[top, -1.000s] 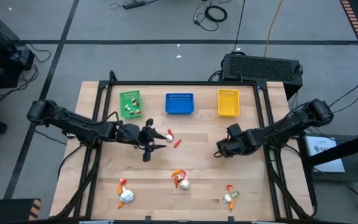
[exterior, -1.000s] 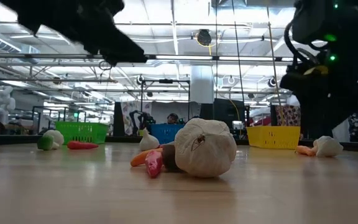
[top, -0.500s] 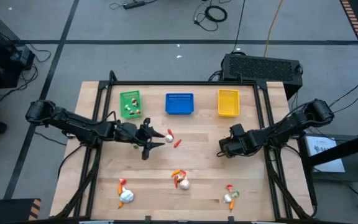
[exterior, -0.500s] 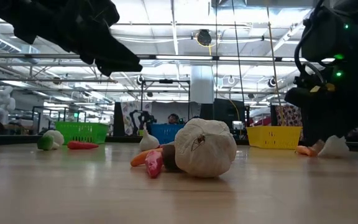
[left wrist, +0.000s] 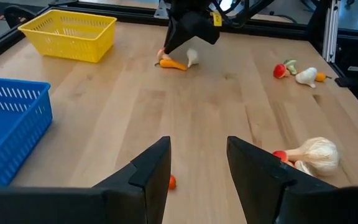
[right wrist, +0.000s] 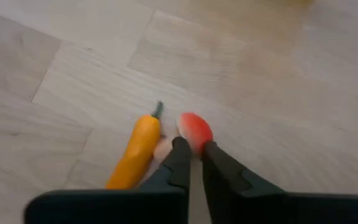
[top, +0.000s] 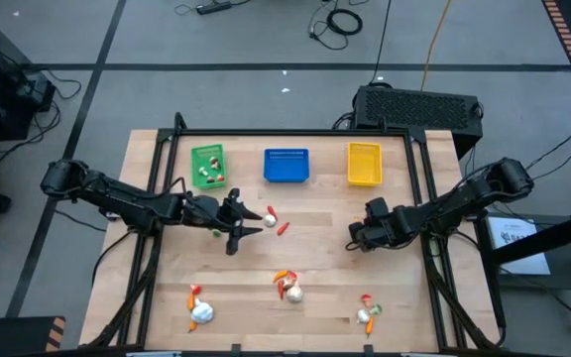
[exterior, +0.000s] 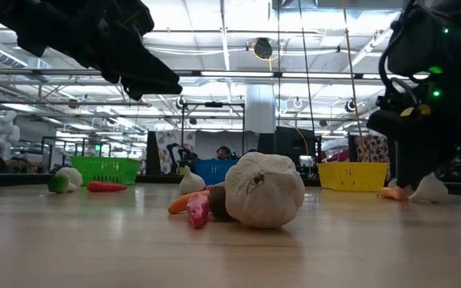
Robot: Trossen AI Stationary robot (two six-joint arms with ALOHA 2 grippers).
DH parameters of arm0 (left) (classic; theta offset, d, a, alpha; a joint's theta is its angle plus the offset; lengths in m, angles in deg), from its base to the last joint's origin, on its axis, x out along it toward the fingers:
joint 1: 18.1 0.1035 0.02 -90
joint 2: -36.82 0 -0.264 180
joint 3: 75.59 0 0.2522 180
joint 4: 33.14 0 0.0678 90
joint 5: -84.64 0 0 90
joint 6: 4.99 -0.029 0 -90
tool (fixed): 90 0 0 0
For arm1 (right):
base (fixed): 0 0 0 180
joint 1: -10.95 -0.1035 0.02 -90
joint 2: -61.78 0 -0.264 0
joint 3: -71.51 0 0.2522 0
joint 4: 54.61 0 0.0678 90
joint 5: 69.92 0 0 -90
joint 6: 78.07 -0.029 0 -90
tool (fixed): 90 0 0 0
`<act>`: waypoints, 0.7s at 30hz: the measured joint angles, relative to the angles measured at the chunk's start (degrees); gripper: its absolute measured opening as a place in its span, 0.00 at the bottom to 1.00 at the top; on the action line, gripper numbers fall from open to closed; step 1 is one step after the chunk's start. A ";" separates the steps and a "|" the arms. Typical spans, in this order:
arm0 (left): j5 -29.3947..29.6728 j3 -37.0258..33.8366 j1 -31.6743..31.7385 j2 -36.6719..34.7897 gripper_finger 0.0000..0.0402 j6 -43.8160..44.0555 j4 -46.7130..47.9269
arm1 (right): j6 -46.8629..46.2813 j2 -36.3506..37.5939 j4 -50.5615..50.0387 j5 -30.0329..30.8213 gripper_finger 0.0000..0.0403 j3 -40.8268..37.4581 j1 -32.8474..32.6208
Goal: Sort produce into baskets
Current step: Put the orange mushroom into the green bin
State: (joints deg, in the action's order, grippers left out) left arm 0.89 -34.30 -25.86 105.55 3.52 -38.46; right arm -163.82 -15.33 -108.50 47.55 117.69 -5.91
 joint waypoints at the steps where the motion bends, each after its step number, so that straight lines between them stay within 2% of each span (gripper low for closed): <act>1: 0.02 0.00 -0.17 0.00 0.41 0.12 0.02 | 0.38 0.29 0.11 0.02 0.02 0.00 0.00; 9: -0.01 0.04 -1.45 1.06 0.41 -0.29 -1.33 | 3.53 5.93 0.17 2.23 0.00 0.02 0.00; 13: -0.01 0.07 -2.20 4.25 0.41 -0.27 -6.25 | 5.92 10.06 2.32 5.33 0.00 0.02 0.00; 17: -1.03 0.07 -2.98 9.79 0.41 -2.26 -13.81 | 12.29 12.01 11.14 7.25 0.00 0.02 0.02; 21: -6.50 0.08 -3.66 16.68 0.41 -8.94 -25.61 | 21.36 11.65 25.24 7.21 0.00 0.03 0.02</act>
State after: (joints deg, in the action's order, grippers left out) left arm -5.61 -34.22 -29.53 122.23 -5.42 -64.07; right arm -142.46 -3.67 -83.26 54.76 117.73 -5.89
